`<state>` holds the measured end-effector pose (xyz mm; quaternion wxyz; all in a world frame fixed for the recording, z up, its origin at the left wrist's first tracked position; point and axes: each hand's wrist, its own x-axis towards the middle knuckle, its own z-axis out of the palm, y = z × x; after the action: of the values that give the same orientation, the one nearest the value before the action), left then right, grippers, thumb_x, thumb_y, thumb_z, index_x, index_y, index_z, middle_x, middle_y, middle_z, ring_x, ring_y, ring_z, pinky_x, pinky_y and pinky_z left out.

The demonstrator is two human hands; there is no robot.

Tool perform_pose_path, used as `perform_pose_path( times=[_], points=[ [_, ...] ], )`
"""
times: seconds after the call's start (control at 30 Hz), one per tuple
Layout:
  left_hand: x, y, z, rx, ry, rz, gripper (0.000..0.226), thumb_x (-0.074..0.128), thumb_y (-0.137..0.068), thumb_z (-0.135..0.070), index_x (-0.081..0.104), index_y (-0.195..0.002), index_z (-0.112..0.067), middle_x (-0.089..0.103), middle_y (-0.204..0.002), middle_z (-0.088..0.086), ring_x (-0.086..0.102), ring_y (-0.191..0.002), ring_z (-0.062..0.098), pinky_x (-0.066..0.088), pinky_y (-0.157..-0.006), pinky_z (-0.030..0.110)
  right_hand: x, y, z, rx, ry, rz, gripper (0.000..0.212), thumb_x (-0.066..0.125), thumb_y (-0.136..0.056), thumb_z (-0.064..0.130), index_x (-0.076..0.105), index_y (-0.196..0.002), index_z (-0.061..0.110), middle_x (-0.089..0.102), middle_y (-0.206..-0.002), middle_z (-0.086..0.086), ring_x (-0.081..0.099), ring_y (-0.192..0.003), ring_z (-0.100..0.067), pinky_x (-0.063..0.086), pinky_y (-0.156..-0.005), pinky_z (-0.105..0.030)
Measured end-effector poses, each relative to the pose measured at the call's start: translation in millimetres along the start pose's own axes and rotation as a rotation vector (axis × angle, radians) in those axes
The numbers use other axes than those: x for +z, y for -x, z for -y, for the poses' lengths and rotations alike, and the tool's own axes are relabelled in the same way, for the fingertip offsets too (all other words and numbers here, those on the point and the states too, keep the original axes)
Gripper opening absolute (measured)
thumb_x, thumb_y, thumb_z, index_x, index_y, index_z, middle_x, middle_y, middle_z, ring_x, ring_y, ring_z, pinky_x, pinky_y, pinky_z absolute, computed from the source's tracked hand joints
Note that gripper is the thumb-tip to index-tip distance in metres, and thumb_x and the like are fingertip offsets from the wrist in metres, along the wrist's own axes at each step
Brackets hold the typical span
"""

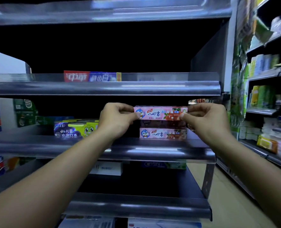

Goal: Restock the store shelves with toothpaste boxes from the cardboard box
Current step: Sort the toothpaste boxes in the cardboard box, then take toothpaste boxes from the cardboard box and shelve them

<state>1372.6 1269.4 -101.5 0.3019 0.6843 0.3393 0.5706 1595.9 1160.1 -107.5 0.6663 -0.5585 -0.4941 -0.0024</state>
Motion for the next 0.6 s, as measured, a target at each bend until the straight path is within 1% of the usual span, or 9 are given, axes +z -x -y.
perform_pose_path(
  times=[0.03, 0.1, 0.17, 0.2, 0.27, 0.37, 0.47, 0.53, 0.6],
  points=[
    [4.8, -6.0, 2.8, 0.008, -0.059, -0.011, 0.016, 0.088, -0.079, -0.024, 0.08, -0.091, -0.017, 0.077, -0.078, 0.001, 0.07, -0.071, 0.017, 0.053, -0.069, 0.027, 0.6, -4.6, -4.4, -0.008, 0.046, -0.015, 0.021, 0.09, -0.076, 0.02, 0.075, -0.089, 0.016, 0.077, -0.079, -0.002, 0.074, -0.075, -0.02, 0.063, -0.076, -0.046],
    [12.4, -13.5, 9.8, 0.016, -0.227, -0.009, 0.023, 0.089, -0.075, -0.033, 0.082, -0.093, -0.021, 0.077, -0.079, -0.003, 0.072, -0.079, 0.017, 0.053, -0.074, 0.026, 0.5, -9.7, -14.3, -0.002, 0.182, -0.001, 0.021, 0.089, -0.077, 0.026, 0.074, -0.089, 0.019, 0.075, -0.077, 0.002, 0.073, -0.077, -0.018, 0.061, -0.076, -0.039],
    [17.6, -13.9, 16.6, 0.0, -0.388, 0.04, 0.025, 0.09, -0.072, -0.038, 0.082, -0.093, -0.027, 0.078, -0.082, -0.006, 0.073, -0.085, 0.015, 0.056, -0.081, 0.028, 0.9, -8.5, -23.8, 0.027, 0.369, 0.056, 0.023, 0.09, -0.076, 0.031, 0.07, -0.083, 0.021, 0.073, -0.074, 0.006, 0.071, -0.079, -0.018, 0.056, -0.076, -0.032],
    [19.5, -13.1, 19.7, -0.014, -0.419, 0.07, 0.025, 0.09, -0.072, -0.039, 0.082, -0.093, -0.028, 0.079, -0.084, -0.007, 0.073, -0.088, 0.015, 0.058, -0.085, 0.031, 1.3, -7.4, -28.6, 0.043, 0.416, 0.076, 0.025, 0.091, -0.075, 0.031, 0.068, -0.079, 0.02, 0.072, -0.073, 0.006, 0.071, -0.08, -0.018, 0.055, -0.075, -0.032],
    [21.5, -12.9, 24.7, -0.028, -0.423, 0.083, 0.022, 0.09, -0.07, -0.038, 0.082, -0.088, -0.029, 0.078, -0.082, -0.008, 0.074, -0.089, 0.014, 0.059, -0.087, 0.034, 1.7, -5.9, -34.7, 0.086, 0.421, 0.098, 0.026, 0.093, -0.072, 0.03, 0.07, -0.076, 0.018, 0.073, -0.072, 0.005, 0.071, -0.079, -0.018, 0.055, -0.074, -0.033],
    [22.6, -17.1, 28.0, -0.046, -0.422, 0.055, 0.019, 0.092, -0.067, -0.037, 0.081, -0.079, -0.027, 0.077, -0.075, -0.007, 0.075, -0.084, 0.018, 0.06, -0.083, 0.033, 1.2, -8.5, -38.3, 0.124, 0.397, 0.102, 0.026, 0.095, -0.069, 0.028, 0.072, -0.074, 0.018, 0.075, -0.072, 0.001, 0.072, -0.078, -0.021, 0.058, -0.076, -0.037],
    [24.5, -16.1, 28.8, -0.074, -0.376, 0.047, 0.02, 0.093, -0.065, -0.034, 0.08, -0.075, -0.023, 0.077, -0.075, -0.004, 0.075, -0.081, 0.021, 0.061, -0.084, 0.037, 1.7, -6.9, -37.5, 0.136, 0.407, 0.088, 0.027, 0.095, -0.069, 0.029, 0.07, -0.073, 0.018, 0.075, -0.075, -0.002, 0.071, -0.076, -0.023, 0.054, -0.07, -0.032],
    [23.8, -13.2, 26.6, -0.052, -0.397, 0.03, 0.023, 0.092, -0.067, -0.037, 0.08, -0.082, -0.025, 0.078, -0.079, -0.006, 0.074, -0.087, 0.019, 0.06, -0.088, 0.038, 0.9, -3.3, -33.0, 0.121, 0.445, 0.108, 0.026, 0.092, -0.072, 0.034, 0.072, -0.078, 0.019, 0.076, -0.083, -0.005, 0.071, -0.08, -0.024, 0.055, -0.072, -0.033],
    [19.1, -1.6, 21.1, 0.023, -0.397, -0.011, 0.03, 0.09, -0.07, -0.038, 0.08, -0.095, -0.024, 0.077, -0.079, -0.012, 0.073, -0.092, 0.013, 0.058, -0.09, 0.034, 2.0, 5.1, -26.3, 0.022, 0.589, 0.091, 0.033, 0.086, -0.077, 0.044, 0.075, -0.096, 0.019, 0.077, -0.094, -0.006, 0.071, -0.089, -0.028, 0.059, -0.079, -0.041]
  ],
)
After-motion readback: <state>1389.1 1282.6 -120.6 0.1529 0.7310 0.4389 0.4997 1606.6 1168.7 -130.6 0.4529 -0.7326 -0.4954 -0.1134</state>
